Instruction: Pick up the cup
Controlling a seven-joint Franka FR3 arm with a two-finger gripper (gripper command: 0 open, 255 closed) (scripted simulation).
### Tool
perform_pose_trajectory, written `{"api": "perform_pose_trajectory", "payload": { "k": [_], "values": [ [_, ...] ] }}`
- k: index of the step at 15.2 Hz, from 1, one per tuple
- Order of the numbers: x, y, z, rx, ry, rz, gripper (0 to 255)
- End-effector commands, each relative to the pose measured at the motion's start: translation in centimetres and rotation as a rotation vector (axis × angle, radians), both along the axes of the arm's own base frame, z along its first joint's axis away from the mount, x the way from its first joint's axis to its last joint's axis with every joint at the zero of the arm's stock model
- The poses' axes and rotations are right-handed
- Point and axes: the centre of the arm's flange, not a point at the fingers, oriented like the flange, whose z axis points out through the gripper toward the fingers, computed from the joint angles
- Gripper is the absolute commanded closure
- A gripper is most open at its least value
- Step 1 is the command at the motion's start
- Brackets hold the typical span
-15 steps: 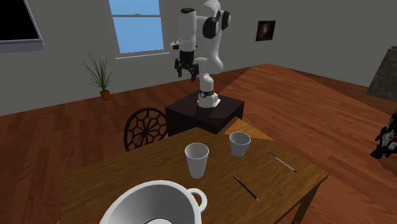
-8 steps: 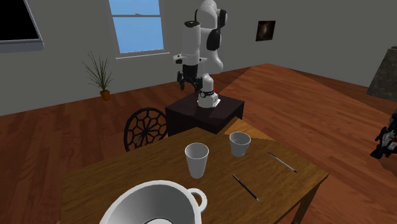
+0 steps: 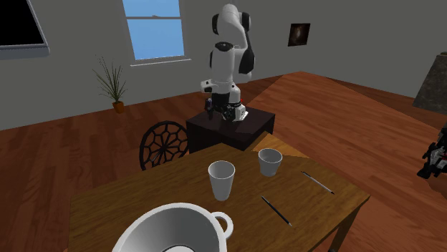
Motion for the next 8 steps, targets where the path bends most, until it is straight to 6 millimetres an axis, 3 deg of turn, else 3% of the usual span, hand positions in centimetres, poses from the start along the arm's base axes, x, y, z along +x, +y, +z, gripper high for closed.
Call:
{"api": "perform_pose_trajectory", "payload": {
  "k": [1, 8],
  "values": [
    [1.5, 1.6, -1.6, -0.002, 0.001, 0.003, 0],
    [6.0, 7.8, -7.0, -0.01, 0.005, 0.015, 0]
  ]
}}
